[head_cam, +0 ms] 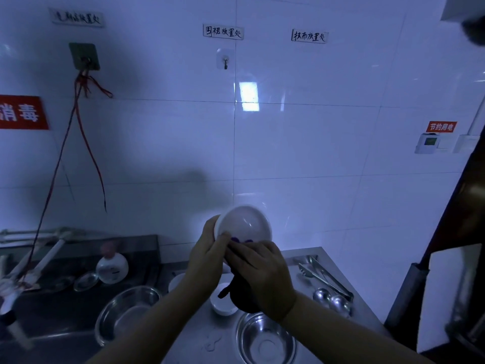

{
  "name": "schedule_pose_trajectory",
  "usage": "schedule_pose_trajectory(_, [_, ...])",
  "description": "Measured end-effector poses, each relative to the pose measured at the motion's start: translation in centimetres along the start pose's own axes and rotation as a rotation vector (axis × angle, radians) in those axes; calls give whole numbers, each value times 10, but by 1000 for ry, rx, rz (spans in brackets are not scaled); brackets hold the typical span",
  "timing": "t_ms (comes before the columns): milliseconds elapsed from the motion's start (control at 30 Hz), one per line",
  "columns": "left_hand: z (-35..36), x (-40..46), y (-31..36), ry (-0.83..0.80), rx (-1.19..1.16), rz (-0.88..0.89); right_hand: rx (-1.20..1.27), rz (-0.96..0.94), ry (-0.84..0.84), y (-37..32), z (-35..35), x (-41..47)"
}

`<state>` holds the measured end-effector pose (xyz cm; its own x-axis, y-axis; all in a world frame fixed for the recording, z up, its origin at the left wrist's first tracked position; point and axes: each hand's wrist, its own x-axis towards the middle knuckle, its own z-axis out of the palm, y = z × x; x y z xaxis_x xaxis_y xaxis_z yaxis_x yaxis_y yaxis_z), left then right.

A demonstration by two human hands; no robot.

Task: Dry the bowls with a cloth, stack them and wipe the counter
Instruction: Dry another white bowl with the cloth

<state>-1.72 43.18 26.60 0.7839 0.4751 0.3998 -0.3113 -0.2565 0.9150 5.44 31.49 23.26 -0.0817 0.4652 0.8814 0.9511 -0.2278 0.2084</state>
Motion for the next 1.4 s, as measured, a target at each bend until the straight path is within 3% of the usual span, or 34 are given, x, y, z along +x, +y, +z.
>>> schedule_pose_trajectory(133, [-16, 7, 4, -102, 171, 41, -25, -309, -83, 26, -11, -7])
schedule_pose_trajectory(267, [-31, 23, 19, -437, 372, -82, -30, -599, -190, 48, -16, -12])
schedule_pose_trajectory(367, [-32, 31, 28, -495, 510, -159, -12, -558, -205, 49, -14, -14])
schedule_pose_trajectory(433, [-31, 29, 22, -497, 719, -118, -1, -454, -230, 49, -14, -16])
schedule_pose_trajectory(500, [-31, 18, 20, -411, 892, 82, -4, -348, -270, 49, -15, -16])
schedule_pose_trajectory(567, [-32, 6, 21, -319, 1081, 503, 10, -280, -318, 50, -18, -17])
schedule_pose_trajectory(633, [-34, 2, 23, -357, 1270, 826, 43, -242, -366, 48, -22, -18])
schedule_pose_trajectory(767, [-36, 5, 19, -579, 1422, 913, 112, -204, -394, 43, -24, -18])
schedule_pose_trajectory(867, [-37, 6, 19, -648, 1333, 908, 121, -247, -406, 46, -32, -15])
schedule_pose_trajectory(967, [-43, 1, 16, -601, 1237, 723, 80, -198, -374, 53, -44, -11])
schedule_pose_trajectory(1033, [-46, -4, 12, -524, 1023, 433, 119, -13, -232, 53, -49, -6])
schedule_pose_trajectory(1100, [-42, -10, 13, -441, 662, 66, 249, 276, -101, 50, -52, 3])
schedule_pose_trajectory(1200, [-29, -12, 16, -347, 214, -174, 412, 611, -54, 42, -52, 19])
schedule_pose_trajectory(1300, [-17, -14, 16, -345, -126, -232, 464, 610, -96, 31, -47, 33])
schedule_pose_trajectory(1400, [-12, -12, 15, -320, -254, -244, 428, 485, -98, 20, -39, 37])
